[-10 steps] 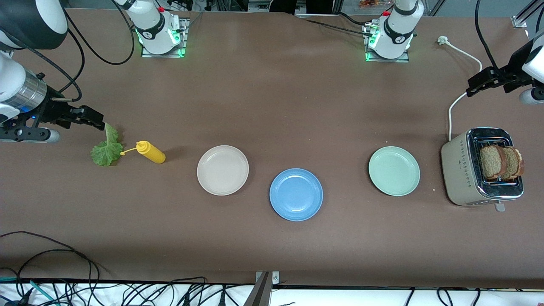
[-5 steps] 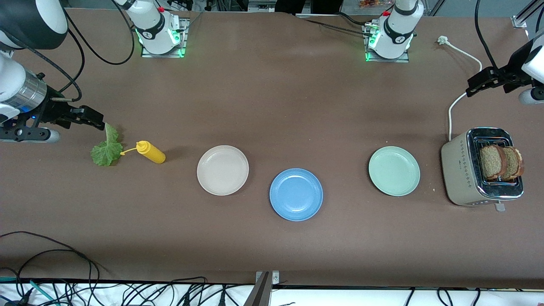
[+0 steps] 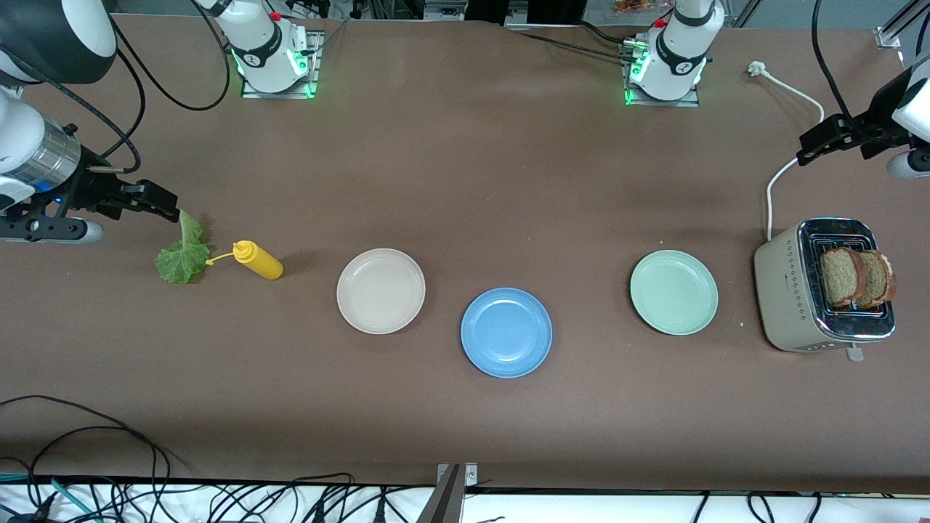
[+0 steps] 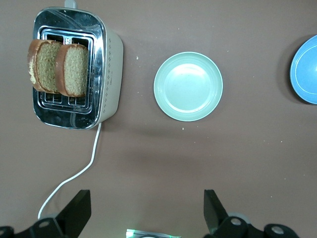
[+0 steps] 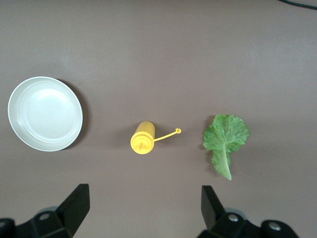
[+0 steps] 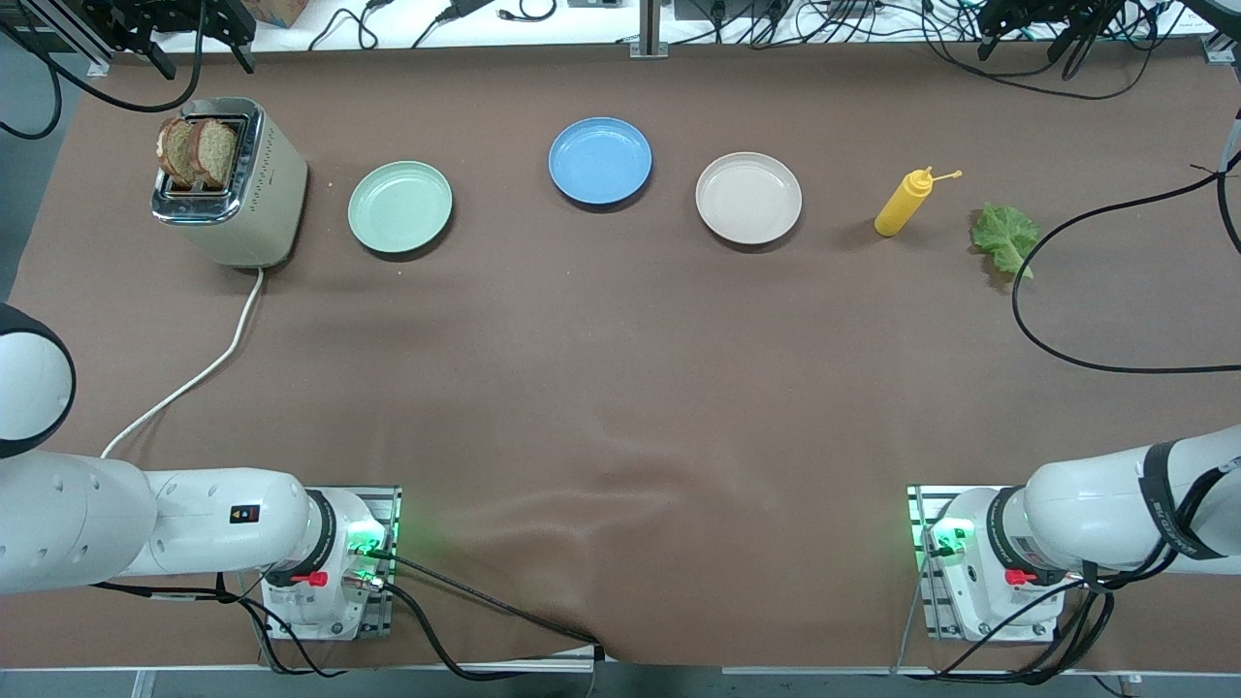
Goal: Make sandwich in blue plate with both arms
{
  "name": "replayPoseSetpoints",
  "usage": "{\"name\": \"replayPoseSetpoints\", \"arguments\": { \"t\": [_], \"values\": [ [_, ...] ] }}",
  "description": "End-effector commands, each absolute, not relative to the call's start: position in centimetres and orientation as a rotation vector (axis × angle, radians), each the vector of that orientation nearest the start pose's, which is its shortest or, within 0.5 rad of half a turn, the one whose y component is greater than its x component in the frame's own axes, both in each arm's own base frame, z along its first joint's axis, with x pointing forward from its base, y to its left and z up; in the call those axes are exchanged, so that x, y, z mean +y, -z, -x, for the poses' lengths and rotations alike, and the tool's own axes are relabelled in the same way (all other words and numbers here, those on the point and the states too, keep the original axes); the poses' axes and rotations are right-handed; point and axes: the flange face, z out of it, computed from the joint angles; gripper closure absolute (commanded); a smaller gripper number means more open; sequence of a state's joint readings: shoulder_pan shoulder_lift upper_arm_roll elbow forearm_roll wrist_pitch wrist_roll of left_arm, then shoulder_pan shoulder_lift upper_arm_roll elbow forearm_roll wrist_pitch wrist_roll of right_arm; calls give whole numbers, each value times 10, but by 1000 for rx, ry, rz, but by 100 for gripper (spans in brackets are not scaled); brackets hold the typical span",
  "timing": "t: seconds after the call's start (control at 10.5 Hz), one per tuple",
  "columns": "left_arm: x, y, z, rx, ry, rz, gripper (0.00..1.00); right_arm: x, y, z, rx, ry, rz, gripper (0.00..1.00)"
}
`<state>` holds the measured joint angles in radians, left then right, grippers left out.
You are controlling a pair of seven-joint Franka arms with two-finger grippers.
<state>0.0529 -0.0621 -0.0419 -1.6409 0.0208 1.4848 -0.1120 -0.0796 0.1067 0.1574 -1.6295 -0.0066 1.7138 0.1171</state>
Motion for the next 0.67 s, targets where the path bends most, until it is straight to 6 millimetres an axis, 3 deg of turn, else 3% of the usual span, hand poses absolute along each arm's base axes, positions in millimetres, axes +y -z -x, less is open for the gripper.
{"name": "replayPoseSetpoints", "arguments": {
  "t": [0.0,0.57],
  "values": [
    [10,-625,-526,-170,-150,3097,0,44,-551,-589,79,-41,3142,0],
    [10,-625,-526,-170,-150,3097,0,45,-553,-589,65,-34,3154,0]
  ]
}}
